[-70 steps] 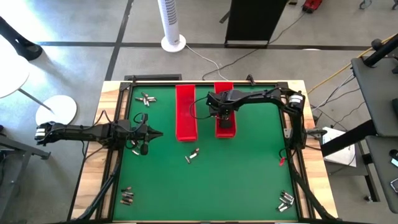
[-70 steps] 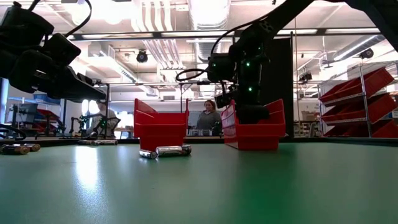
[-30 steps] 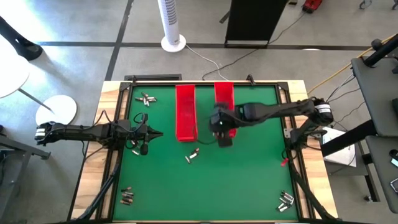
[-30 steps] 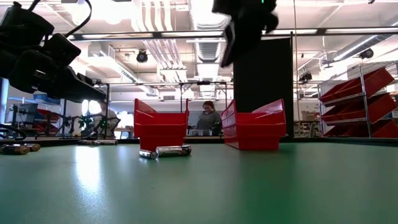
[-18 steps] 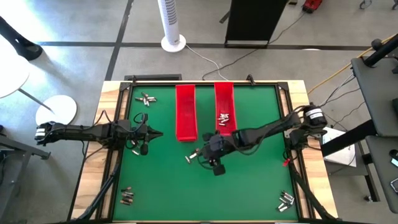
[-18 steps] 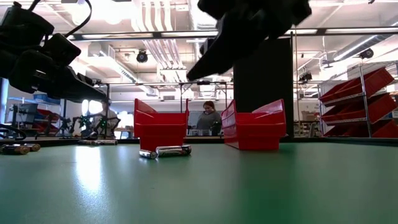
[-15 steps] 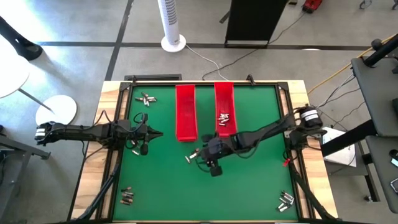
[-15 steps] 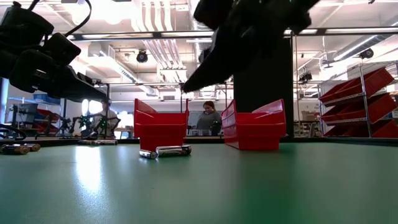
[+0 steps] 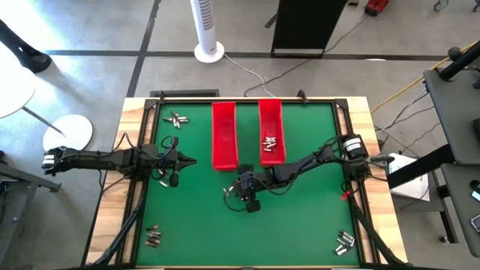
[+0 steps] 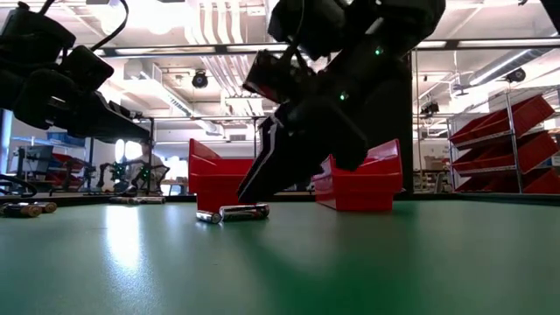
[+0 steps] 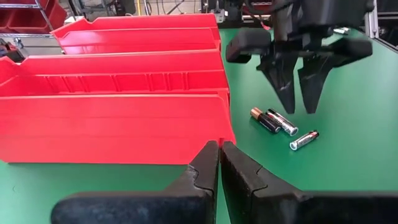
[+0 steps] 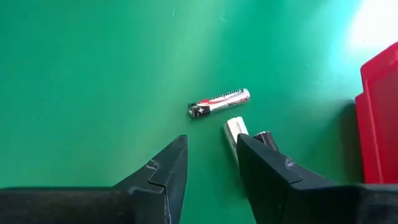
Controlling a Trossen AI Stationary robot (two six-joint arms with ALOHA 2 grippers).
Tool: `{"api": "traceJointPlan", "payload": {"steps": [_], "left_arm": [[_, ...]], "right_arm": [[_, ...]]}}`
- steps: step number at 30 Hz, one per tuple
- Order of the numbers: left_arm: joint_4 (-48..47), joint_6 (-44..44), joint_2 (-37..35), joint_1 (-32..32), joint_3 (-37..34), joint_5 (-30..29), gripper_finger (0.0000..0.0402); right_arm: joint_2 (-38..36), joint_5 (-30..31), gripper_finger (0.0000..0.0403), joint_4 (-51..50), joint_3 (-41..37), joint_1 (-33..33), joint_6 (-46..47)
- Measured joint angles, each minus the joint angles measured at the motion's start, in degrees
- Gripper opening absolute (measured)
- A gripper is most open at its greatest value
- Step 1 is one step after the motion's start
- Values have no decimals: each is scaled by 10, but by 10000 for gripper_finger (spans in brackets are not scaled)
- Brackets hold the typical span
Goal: Sort batteries
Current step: Put the silver battery into the right red bin
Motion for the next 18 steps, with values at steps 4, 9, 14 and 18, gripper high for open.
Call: {"api": "traceJointPlan", "payload": {"steps": [4,9,14,18], "left_arm": [[2,0,0,0,0,0,0],[2,0,1,0,0,0,0],[2,0,1,0,0,0,0],[2,0,1,0,0,0,0]], "right_arm": [[15,-1,140,4,0,-2,-23],[13,0,137,3,0,-1,-30],[4,32,124,2,3,-2,-31],[4,122,118,-13,3,-2,-38]]}}
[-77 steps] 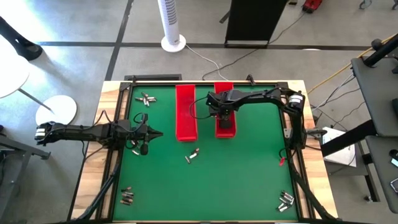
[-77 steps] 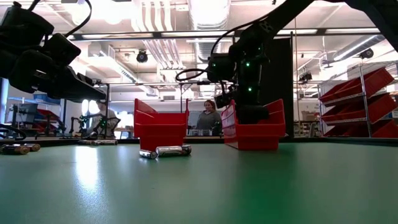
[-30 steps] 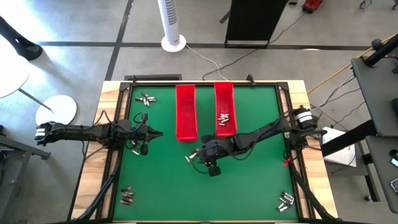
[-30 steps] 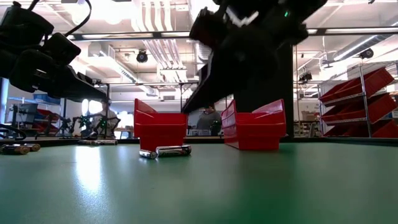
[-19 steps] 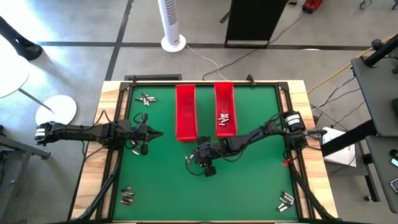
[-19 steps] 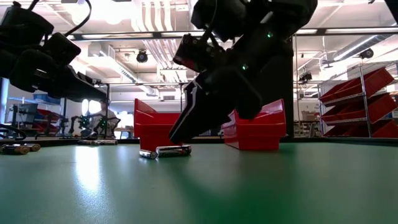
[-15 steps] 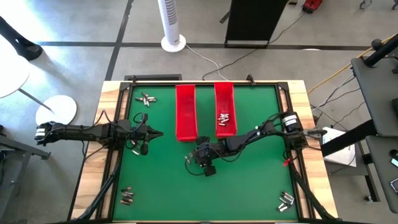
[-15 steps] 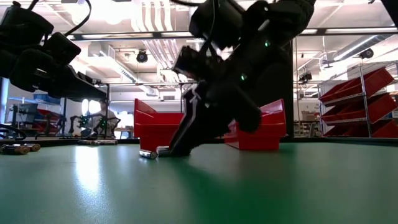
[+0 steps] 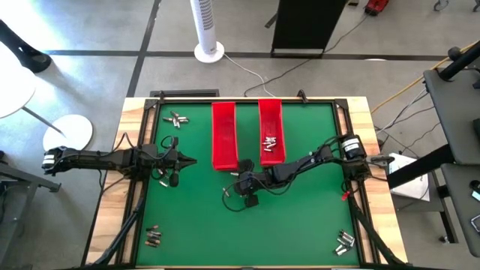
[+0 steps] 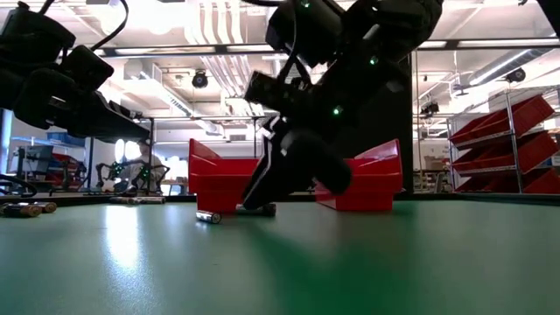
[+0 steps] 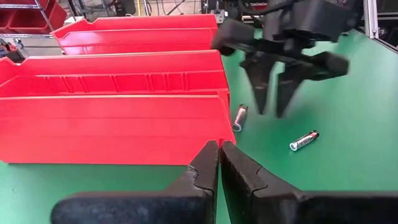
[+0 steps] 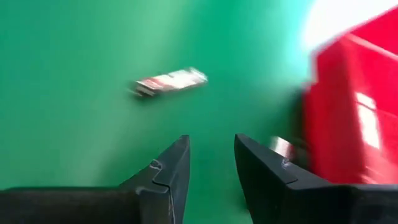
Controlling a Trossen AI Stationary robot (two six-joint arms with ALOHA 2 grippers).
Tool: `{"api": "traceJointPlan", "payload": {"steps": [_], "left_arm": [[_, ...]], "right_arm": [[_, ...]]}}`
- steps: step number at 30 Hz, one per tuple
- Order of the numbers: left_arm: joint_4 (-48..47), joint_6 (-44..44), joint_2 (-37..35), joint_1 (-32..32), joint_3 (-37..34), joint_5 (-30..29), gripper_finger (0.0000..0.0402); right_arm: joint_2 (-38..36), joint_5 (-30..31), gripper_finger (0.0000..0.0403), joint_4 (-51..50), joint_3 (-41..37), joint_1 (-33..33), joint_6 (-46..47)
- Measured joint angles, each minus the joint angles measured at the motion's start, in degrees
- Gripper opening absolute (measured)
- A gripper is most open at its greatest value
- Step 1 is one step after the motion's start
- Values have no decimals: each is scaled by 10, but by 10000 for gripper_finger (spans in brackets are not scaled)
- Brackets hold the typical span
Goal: Sort batteries
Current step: Put the silver battery into the right red bin
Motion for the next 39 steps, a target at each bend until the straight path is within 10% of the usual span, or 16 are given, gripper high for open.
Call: {"api": "traceJointPlan", "payload": {"steps": [16,39], "left_arm": [[1,0,0,0,0,0,0],[4,0,2,0,0,0,0]], "right_arm": [[-39,70,166,-100,0,-26,85],[-30,-53,223,-85,0,-63,108]]}}
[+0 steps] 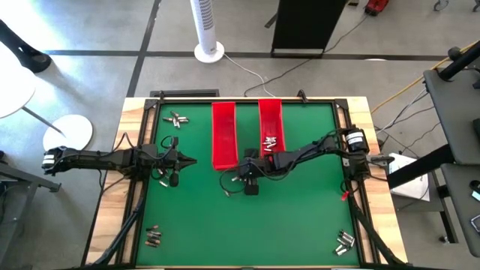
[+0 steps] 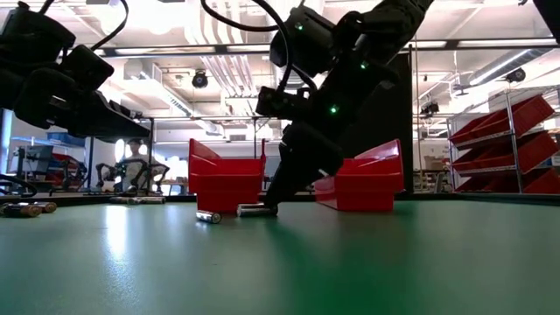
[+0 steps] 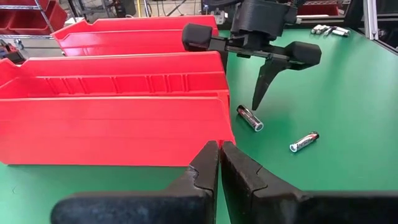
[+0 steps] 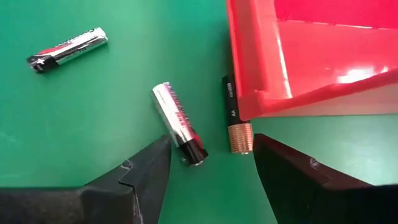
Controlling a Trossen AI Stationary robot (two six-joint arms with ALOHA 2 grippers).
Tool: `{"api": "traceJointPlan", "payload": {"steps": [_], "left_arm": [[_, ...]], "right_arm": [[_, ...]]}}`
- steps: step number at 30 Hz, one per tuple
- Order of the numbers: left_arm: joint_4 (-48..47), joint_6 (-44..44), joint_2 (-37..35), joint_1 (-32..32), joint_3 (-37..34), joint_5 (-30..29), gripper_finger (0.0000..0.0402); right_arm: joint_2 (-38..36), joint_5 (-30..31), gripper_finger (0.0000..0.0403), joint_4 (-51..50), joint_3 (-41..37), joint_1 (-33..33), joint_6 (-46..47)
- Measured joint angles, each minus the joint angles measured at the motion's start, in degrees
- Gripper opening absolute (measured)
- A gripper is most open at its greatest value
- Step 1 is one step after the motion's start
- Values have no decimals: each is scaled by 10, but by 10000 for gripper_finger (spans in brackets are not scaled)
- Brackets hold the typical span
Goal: Sort batteries
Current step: Put the silver battery into the right red bin
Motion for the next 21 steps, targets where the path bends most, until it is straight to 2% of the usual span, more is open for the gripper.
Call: {"api": "traceJointPlan", "payload": {"steps": [4,11,21], "left_arm": [[0,0,0,0,0,0,0],[0,0,0,0,0,0,0],[0,0,0,0,0,0,0]], "right_arm": [[2,-5,229,7,0,-8,-1],[2,-59,243,12,0,-22,-1],[2,-77,240,11,0,-24,-1]]}}
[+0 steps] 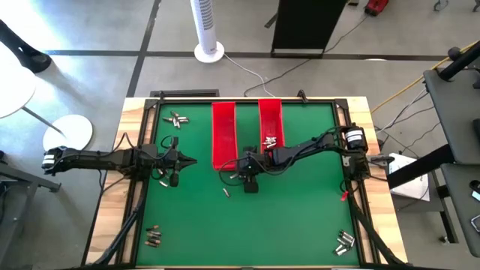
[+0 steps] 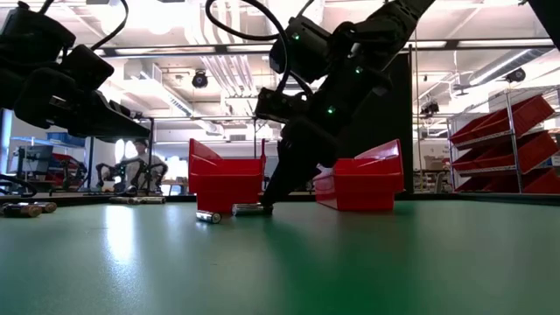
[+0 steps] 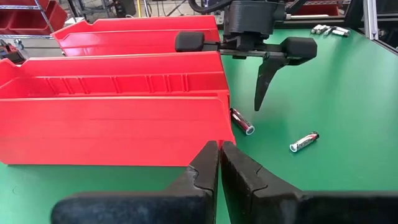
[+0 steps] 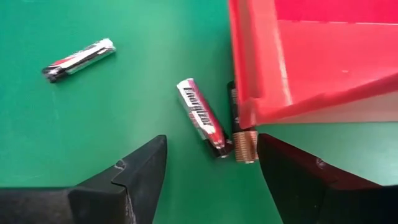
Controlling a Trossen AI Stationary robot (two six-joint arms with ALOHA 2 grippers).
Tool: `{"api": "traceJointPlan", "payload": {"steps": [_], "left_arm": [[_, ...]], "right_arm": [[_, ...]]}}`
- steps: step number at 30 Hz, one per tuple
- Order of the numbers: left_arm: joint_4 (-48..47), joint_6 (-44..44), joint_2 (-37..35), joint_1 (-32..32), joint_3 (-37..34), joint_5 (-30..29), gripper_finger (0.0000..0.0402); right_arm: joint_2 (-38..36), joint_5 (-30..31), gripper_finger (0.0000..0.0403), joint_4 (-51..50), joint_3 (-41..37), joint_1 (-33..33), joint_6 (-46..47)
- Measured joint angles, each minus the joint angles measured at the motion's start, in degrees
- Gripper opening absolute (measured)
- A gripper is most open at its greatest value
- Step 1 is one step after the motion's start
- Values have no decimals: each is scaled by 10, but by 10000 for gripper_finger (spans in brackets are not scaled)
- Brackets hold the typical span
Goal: Sort batteries
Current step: Put the silver battery into the right red bin
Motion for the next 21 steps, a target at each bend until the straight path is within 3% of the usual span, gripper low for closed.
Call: {"api": "traceJointPlan", "payload": {"steps": [11,21], "left_arm": [[0,0,0,0,0,0,0],[0,0,0,0,0,0,0]], "right_arm": [[-3,0,242,-64,22,21,-2],[-2,41,246,-100,49,25,-13]]}}
